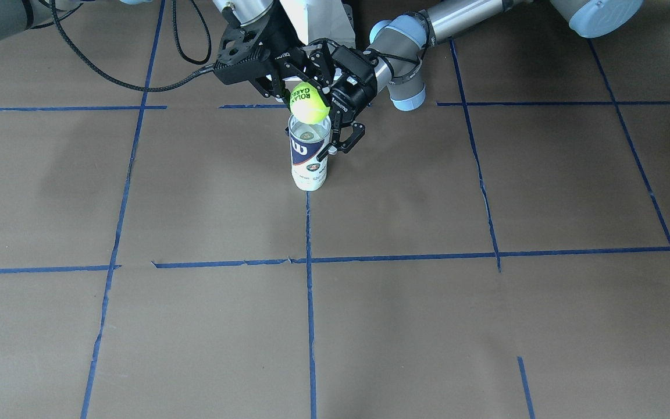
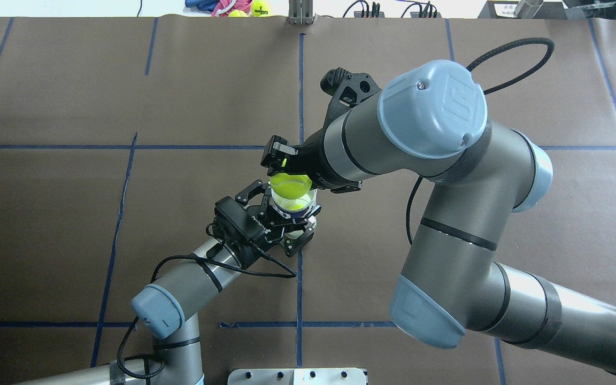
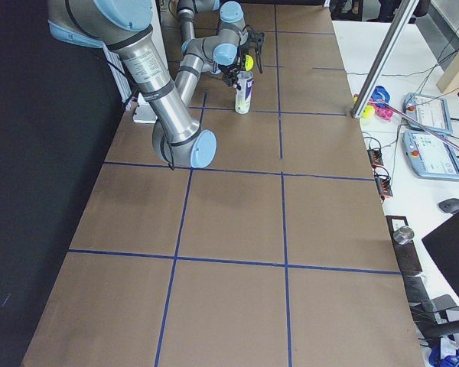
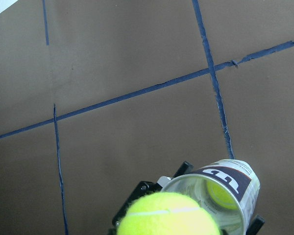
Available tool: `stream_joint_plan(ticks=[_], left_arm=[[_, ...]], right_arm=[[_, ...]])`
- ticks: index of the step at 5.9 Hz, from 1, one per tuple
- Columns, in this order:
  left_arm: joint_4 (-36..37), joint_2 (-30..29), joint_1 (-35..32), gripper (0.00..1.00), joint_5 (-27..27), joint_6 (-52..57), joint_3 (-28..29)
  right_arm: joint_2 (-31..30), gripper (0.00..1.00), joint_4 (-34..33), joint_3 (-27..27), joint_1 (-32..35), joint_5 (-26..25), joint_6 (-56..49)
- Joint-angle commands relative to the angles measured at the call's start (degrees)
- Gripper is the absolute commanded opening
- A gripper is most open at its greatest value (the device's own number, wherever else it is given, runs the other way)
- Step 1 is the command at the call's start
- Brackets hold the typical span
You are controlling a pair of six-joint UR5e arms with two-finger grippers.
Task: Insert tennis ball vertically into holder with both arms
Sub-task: 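Open the right gripper to drop the second ball into the can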
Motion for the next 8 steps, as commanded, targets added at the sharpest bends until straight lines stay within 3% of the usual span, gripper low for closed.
stream_joint_plan(ticks=[1, 2, 3, 6, 7, 8], left_arm=[[0.00, 0.00, -0.04, 0.87, 0.00, 0.01, 0.00], [0.00, 0.00, -0.04, 0.87, 0.00, 0.01, 0.00], [0.00, 0.00, -0.04, 0.87, 0.00, 0.01, -0.08], [0.00, 0.00, -0.13, 0.87, 0.00, 0.01, -0.26], [-0.35, 0.00, -0.74, 0.97, 0.09, 0.09, -2.78], [-0.26, 3.22, -1.18, 0.99, 0.35, 0.18, -7.25]], right_arm=[[-0.12, 0.44, 0.08, -0.03, -0.14, -0.19, -0.17], [-0.12, 0.80, 0.00, -0.03, -0.14, -0.37, 0.00], [0.06, 0.92, 0.00, -0.03, -0.14, -1.59, 0.01], [0.06, 0.92, 0.00, 0.06, 0.38, -1.60, -0.26], [0.06, 0.93, 0.00, 0.06, 1.95, -1.25, -0.26], [0.06, 0.93, 0.00, 0.06, 3.27, -0.99, -0.34]])
